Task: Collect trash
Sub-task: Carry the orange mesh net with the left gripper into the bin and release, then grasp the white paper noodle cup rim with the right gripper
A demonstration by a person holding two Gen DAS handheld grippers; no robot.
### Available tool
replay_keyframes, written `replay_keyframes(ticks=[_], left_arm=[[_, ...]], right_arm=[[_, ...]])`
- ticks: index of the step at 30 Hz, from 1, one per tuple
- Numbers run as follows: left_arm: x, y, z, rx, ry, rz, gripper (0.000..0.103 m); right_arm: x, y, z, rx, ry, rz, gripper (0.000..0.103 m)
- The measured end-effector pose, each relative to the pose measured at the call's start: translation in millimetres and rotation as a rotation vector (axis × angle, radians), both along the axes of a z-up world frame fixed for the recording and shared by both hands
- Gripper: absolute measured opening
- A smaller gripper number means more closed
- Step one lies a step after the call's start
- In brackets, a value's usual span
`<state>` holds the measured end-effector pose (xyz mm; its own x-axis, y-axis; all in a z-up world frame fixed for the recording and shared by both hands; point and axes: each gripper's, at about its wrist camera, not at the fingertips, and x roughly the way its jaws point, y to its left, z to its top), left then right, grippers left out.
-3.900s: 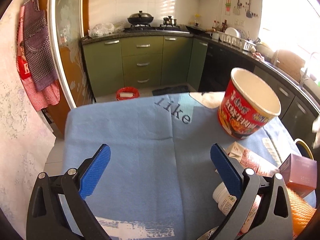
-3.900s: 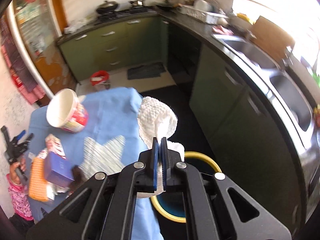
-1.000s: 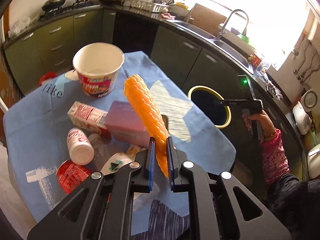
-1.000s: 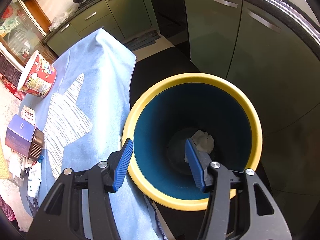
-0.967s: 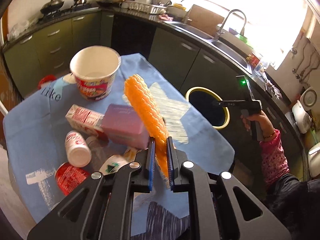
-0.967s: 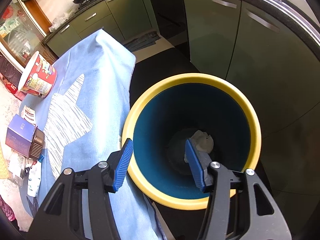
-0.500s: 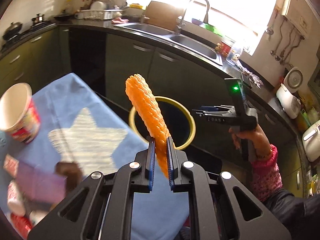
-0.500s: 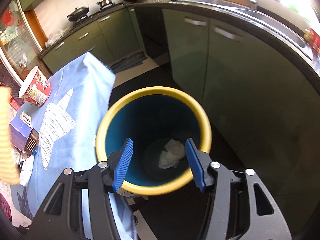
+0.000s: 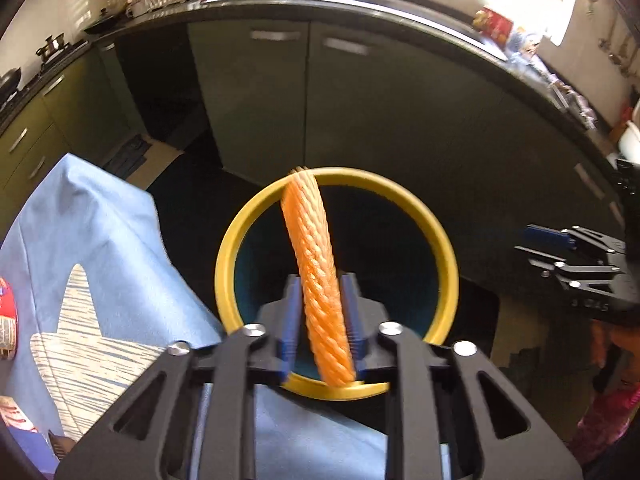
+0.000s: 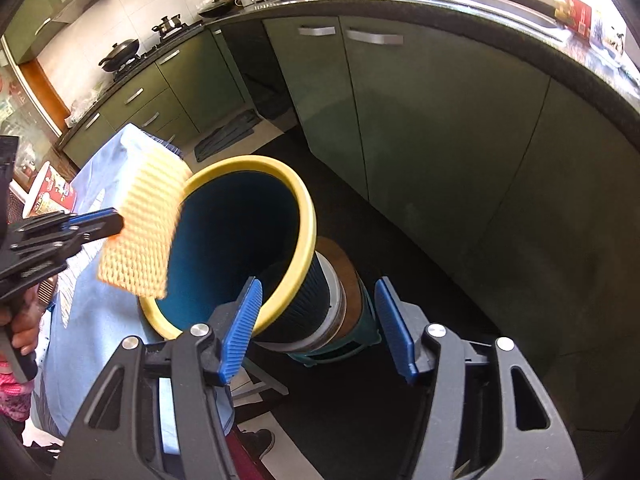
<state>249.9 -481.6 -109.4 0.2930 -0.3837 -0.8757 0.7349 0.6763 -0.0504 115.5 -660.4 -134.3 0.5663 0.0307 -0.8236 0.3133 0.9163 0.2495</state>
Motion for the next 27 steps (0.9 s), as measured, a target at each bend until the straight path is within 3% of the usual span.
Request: replay_keyframes(ticks=[1, 2, 7, 15, 22, 27], left_arm=[[0.0, 0.0, -1.2, 0.01, 0.001, 0.005, 0.05], [-1.2, 1.2, -0.9, 0.017, -0.005, 0.01, 0.056], [-11.8, 30.2, 25.4, -0.032, -0.026, 0.032, 0.057], [-41.3, 159.1, 104.2, -0.203, -0.148, 0.128, 0.076], [-46.2, 307.7, 143.0, -0.243, -0.329, 0.39, 0.085], [-32.7, 416.2, 147.8, -0.242, -0.422, 0.61, 0.089]], right_arm=[[1.2, -0.9, -0.8, 0.001, -0.001, 0.002, 0.058], [2.5, -1.2, -1.6, 0.003, -0.003, 0.004, 0.059], [10.7, 12.0, -2.3, 0.009, -0.01, 0.037, 0.059], [27.9, 56.9, 12.2, -0.032, -0.007, 0.111, 0.059], [64.4, 120.3, 43.2, -0.094, -0.02, 0.218, 0.059], [103.1, 177.5, 76.5, -0.142, -0.047, 0.318, 0.059]])
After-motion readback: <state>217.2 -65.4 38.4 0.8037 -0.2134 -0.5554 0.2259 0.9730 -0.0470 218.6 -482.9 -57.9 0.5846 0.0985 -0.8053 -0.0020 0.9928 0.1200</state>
